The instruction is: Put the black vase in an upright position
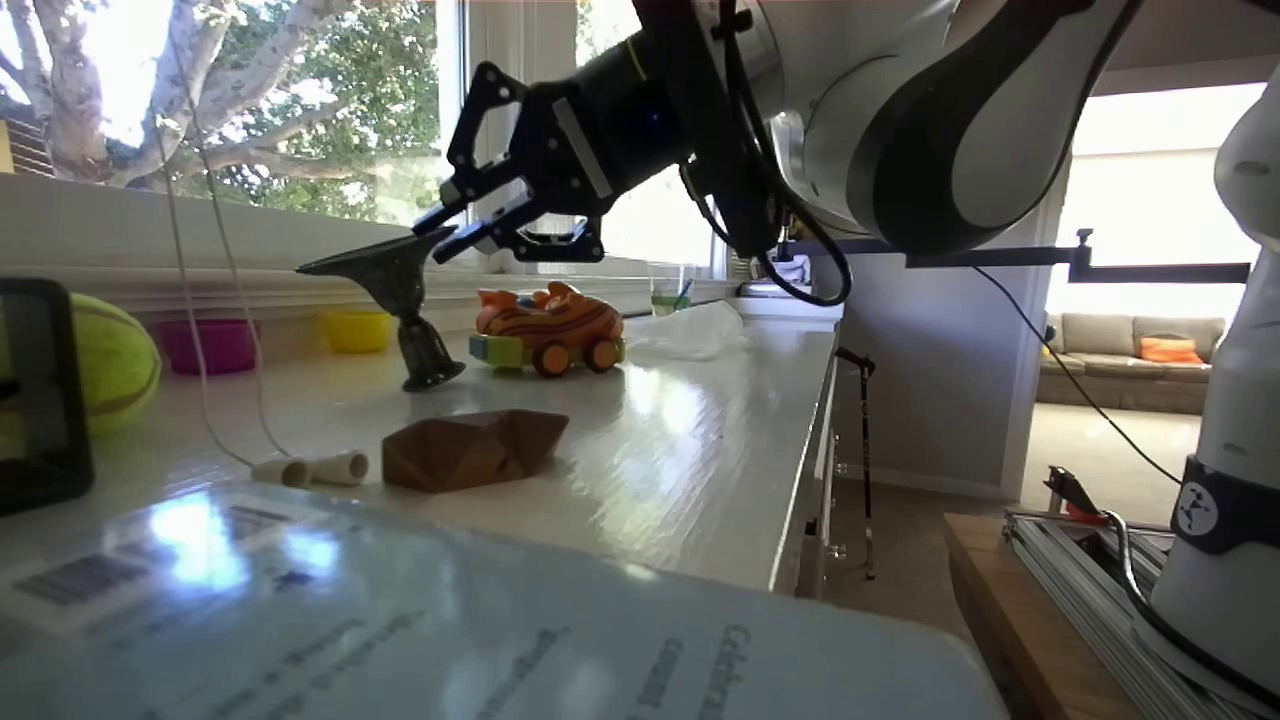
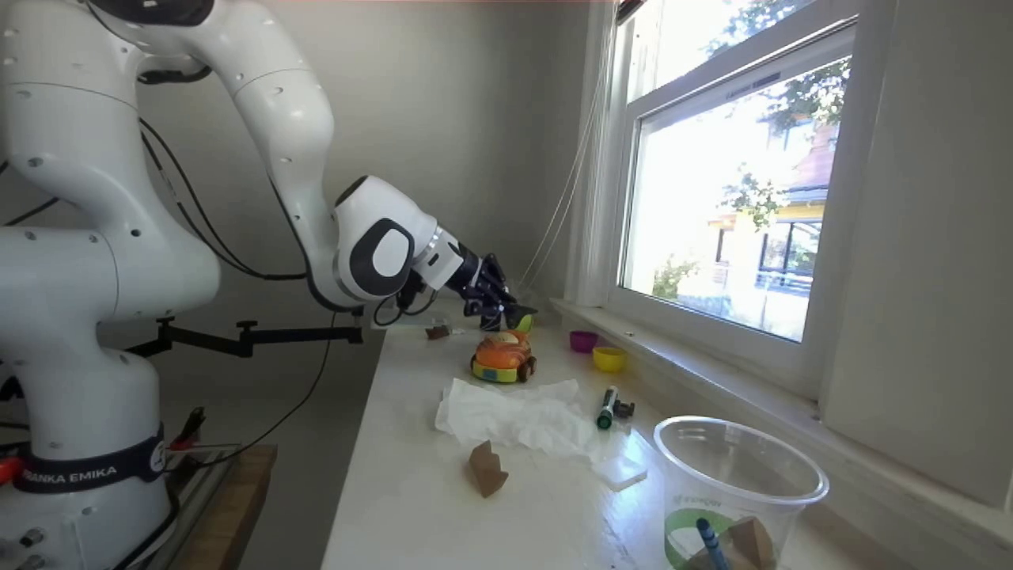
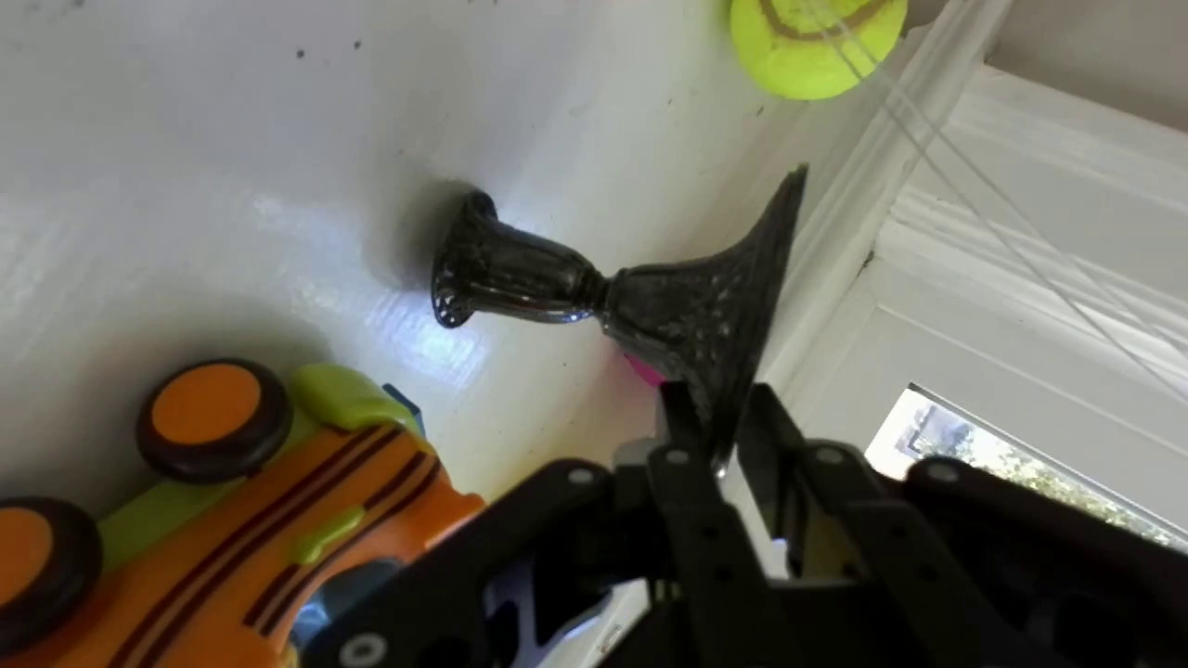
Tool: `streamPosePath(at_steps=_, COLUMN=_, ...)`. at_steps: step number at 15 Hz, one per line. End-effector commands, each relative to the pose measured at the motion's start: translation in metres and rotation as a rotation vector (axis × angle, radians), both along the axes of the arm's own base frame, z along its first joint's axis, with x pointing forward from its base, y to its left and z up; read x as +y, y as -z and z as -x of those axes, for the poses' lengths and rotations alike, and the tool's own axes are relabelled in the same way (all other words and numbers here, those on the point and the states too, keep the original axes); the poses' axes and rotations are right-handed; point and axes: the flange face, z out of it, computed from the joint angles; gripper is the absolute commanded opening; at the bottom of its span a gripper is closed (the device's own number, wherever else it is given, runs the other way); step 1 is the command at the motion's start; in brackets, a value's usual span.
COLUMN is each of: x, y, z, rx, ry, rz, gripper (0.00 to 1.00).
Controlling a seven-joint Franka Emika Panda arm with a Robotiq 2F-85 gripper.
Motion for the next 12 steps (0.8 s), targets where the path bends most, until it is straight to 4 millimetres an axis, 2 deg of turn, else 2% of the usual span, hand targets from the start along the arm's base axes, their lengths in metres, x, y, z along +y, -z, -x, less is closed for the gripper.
streamPosePath(at_steps=1, x=-0.001, y=0.000, z=-0.002, rx=-0.037, ry=0.010, rz=-0.019, gripper=0.51)
streamPosePath(at_steps=8, x=0.010, y=0.007, z=-0.001, rx=-0.004, ry=0.007, rz=-0.015, gripper=0.99)
streamPosePath(at_steps=12, x=0.021, y=0.010, z=-0.007, rx=0.090, ry=0.036, rz=0.022, gripper=1.00)
